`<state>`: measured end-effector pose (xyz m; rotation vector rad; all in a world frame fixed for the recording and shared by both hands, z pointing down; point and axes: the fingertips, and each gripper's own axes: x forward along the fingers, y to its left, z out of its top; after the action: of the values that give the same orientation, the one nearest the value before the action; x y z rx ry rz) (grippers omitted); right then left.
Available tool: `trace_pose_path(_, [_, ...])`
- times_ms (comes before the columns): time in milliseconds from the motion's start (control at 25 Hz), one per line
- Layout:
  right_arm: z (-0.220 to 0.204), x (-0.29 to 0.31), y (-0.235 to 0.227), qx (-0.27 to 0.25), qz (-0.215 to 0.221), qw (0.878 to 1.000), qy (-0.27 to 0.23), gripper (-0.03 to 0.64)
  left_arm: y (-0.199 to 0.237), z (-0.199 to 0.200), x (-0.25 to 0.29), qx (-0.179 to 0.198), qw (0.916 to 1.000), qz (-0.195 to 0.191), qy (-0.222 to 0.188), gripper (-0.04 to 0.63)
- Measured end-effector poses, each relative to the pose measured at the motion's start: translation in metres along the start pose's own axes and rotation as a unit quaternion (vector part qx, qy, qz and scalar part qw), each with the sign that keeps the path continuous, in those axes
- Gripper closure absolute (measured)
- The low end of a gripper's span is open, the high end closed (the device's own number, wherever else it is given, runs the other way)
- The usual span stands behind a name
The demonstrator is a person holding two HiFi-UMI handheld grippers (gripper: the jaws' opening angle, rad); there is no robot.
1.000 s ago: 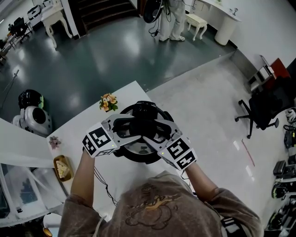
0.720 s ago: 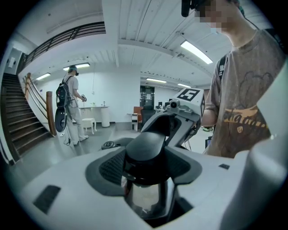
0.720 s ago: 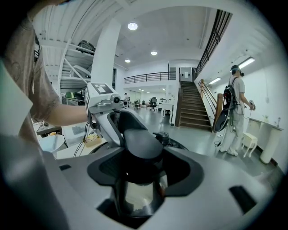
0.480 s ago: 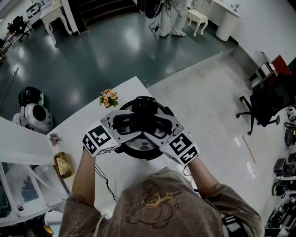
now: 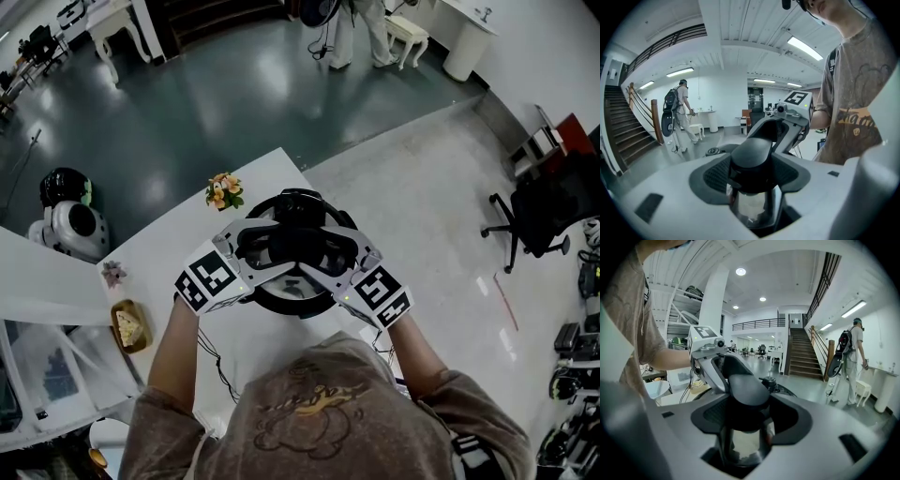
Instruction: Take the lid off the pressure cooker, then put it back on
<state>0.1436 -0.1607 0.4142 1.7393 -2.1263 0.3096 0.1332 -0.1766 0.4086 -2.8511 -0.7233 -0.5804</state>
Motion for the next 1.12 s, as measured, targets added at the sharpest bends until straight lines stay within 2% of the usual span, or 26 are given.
trace_pose_path(200, [0.002, 0.001, -0.001, -0.005, 0.007, 1.000, -0.001, 0.353, 0.002, 0.000, 0.000, -0.010, 0.9999, -0.004, -0.004, 0.324])
trace_pose_path(400, [-0.006, 0.003, 0.002, -0.013, 0.032, 0.999, 0.007, 0.354, -0.002, -0.008, 0.002, -0.025, 0.9995, 0.010, 0.014, 0.328])
trace_pose_path(520, [-0.009, 0.007, 0.004, -0.021, 0.042, 0.999, 0.009, 0.353, -0.002, -0.014, 0.001, -0.042, 0.9987, 0.027, -0.002, 0.325])
trace_pose_path(840, [-0.009, 0.009, 0.004, -0.020, 0.062, 0.998, 0.008, 0.356, 0.000, -0.014, 0.000, -0.044, 0.9981, 0.043, -0.005, 0.324])
trace_pose_path(1120, [-0.009, 0.007, 0.001, -0.038, 0.119, 0.992, 0.003, 0.360, -0.001, -0.013, 0.000, -0.064, 0.9931, 0.098, -0.004, 0.322])
